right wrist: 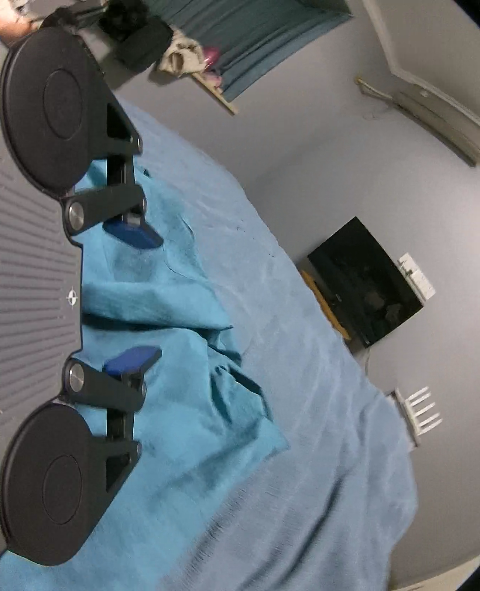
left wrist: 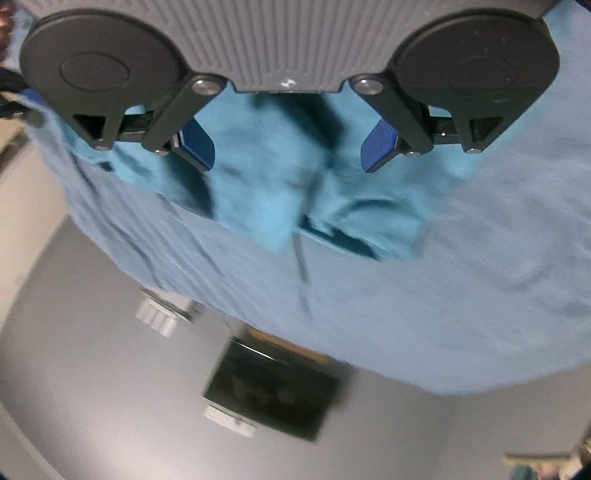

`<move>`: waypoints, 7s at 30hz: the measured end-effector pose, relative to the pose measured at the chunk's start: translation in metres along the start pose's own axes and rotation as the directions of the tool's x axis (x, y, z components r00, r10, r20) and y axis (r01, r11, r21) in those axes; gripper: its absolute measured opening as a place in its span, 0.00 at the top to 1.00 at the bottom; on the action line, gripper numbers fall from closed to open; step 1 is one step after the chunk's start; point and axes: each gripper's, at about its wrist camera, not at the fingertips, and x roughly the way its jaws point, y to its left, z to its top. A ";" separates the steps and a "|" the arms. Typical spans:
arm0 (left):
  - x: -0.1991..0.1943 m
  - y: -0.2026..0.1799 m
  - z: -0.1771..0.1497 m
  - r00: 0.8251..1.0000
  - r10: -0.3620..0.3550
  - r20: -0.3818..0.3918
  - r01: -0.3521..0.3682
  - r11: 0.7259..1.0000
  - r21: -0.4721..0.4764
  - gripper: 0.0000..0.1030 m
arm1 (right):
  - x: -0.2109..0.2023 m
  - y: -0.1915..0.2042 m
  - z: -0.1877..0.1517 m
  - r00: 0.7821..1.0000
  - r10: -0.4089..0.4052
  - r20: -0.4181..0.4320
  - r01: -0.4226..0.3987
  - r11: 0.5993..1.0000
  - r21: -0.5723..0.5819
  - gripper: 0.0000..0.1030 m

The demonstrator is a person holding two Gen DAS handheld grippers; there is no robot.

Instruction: Fold large clothes

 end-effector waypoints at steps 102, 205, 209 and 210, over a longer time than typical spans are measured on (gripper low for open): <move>-0.012 -0.098 -0.074 0.979 -0.092 -0.183 0.156 0.914 0.376 0.20 | 0.020 0.063 -0.071 0.958 -0.285 -0.038 0.218 0.807 -0.548 0.43; -0.076 0.032 0.040 0.996 0.065 0.057 -0.068 0.996 0.064 0.18 | -0.024 0.339 -0.241 1.000 0.024 -0.015 -0.020 0.210 -0.978 0.93; -0.078 0.044 0.043 0.999 -0.038 0.037 0.038 0.999 -0.017 0.21 | 0.022 0.350 -0.245 0.996 -0.019 -0.092 -0.088 0.178 -0.980 0.93; -0.076 0.045 0.042 0.998 -0.051 0.028 0.051 0.998 -0.021 0.24 | 0.028 0.352 -0.249 0.993 -0.034 -0.110 -0.102 0.177 -0.979 0.92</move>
